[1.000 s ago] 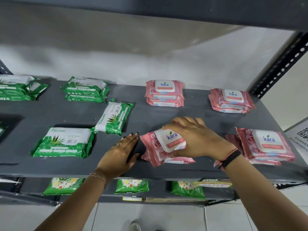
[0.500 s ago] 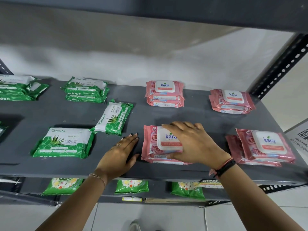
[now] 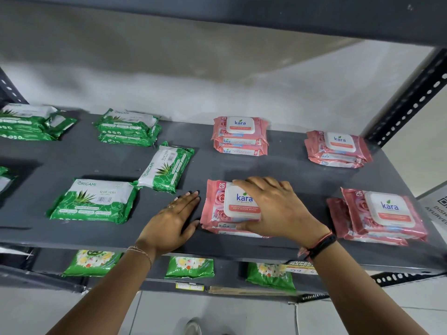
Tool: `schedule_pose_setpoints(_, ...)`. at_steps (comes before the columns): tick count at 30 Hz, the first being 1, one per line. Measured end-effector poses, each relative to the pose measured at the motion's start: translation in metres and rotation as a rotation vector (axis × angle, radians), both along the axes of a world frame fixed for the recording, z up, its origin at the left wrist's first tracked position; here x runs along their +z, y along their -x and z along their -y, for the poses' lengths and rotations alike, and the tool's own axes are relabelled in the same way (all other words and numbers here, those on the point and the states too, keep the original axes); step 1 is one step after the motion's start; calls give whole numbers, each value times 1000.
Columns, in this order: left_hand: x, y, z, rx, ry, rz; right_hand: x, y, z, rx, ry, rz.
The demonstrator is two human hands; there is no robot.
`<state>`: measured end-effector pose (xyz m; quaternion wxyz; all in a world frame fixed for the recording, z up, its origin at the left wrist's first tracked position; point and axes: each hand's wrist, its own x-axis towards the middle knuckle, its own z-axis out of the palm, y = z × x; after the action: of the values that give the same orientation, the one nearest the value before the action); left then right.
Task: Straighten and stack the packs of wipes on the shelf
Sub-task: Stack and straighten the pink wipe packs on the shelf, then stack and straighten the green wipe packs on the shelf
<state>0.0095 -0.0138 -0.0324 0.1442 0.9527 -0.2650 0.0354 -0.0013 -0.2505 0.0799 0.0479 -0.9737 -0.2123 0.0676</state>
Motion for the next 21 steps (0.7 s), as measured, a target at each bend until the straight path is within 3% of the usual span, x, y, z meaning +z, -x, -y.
schedule_pose_setpoints(9,3,8,1,9,-3,-17,7,3,-1,-12,-16,-41)
schedule_pose_setpoints(13,16,20,-12,6,37,17,25,3,-20,-57,-116,89)
schedule_pose_setpoints(16,33,23,-48,35,60,105,34,-4,-60,-119,-215,182)
schedule_pose_setpoints(21,50,10,-155,143,6,180,11,-38,-151,-354,-330,79)
